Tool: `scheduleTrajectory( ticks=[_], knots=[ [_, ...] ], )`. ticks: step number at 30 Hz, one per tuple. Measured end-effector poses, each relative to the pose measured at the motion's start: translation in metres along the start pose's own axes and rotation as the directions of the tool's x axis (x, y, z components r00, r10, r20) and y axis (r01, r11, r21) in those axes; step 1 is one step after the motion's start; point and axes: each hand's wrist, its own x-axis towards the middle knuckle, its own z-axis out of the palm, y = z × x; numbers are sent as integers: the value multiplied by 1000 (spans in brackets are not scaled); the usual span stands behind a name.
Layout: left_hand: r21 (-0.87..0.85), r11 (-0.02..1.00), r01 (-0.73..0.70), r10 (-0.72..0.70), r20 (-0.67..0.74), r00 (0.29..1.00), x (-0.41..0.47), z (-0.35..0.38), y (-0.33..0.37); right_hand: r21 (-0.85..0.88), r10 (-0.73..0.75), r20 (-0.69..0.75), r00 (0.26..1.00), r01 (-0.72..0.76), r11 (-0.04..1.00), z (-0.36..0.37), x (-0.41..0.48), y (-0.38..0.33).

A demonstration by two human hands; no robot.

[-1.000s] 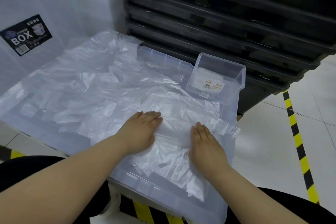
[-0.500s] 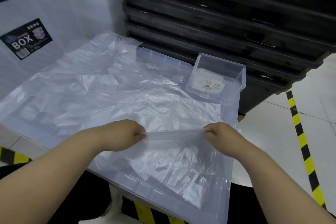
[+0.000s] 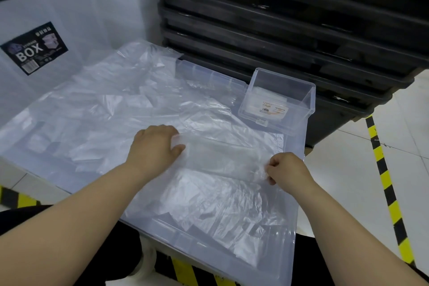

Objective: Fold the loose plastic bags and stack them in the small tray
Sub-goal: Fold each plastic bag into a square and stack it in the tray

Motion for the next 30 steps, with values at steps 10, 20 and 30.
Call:
scheduleTrajectory(
  ticks=[10,20,30],
  knots=[
    [147,888,-435,397,231,888,-17,41,36,-120,-20,-18,1000,18,993,7,3,-3],
    [98,912,-399,359,280,890,-15,56,36,-383,-430,-52,901,380,842,45,-18,-35],
    [121,948,-293,257,249,934,-9,48,1,-396,-290,74,954,295,870,50,-13,-4]
  ],
)
